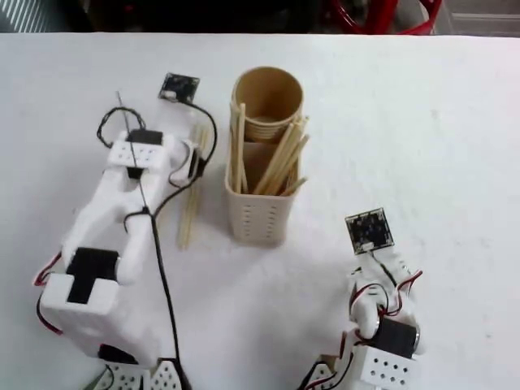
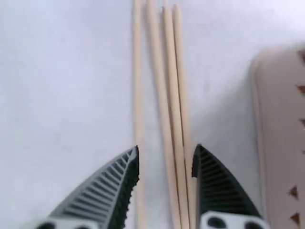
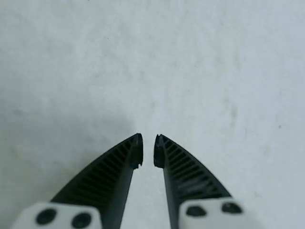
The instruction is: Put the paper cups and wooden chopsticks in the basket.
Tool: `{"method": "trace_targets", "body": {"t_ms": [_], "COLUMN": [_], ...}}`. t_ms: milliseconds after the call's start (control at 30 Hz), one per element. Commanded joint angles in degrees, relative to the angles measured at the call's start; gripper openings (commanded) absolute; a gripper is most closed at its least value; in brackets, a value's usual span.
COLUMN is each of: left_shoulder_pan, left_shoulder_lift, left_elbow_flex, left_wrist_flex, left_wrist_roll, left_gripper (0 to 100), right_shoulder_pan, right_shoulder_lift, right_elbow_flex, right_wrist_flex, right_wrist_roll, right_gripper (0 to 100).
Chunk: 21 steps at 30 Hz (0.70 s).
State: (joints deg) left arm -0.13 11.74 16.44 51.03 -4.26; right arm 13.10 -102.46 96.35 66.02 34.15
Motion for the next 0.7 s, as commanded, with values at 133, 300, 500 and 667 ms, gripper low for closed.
{"method": "trace_targets", "body": {"t_ms": [133, 300, 500, 667], "left_shoulder_pan": [-1.54, -4.0, -4.62, -4.44], "left_shoulder_lift": [-3.38, -3.38, -2.95, 3.38], "left_elbow_flex": [3.78, 3.6, 3.96, 0.79], "left_wrist_flex": [-9.32, -9.32, -9.49, -10.11], "left_wrist_roll": [-1.93, -2.02, -2.46, -2.46], "left_gripper": [19, 19, 19, 19], "right_shoulder_pan": [0.22, 0.22, 0.22, 0.22], "right_shoulder_lift": [-0.31, -0.31, -0.31, -0.31], "right_elbow_flex": [0.53, 0.53, 0.53, 0.53], "right_wrist_flex": [0.22, 0.22, 0.22, 0.22], "right_wrist_roll": [0.26, 0.26, 0.26, 0.26], "right_gripper": [5.7, 5.7, 5.7, 5.7]}}
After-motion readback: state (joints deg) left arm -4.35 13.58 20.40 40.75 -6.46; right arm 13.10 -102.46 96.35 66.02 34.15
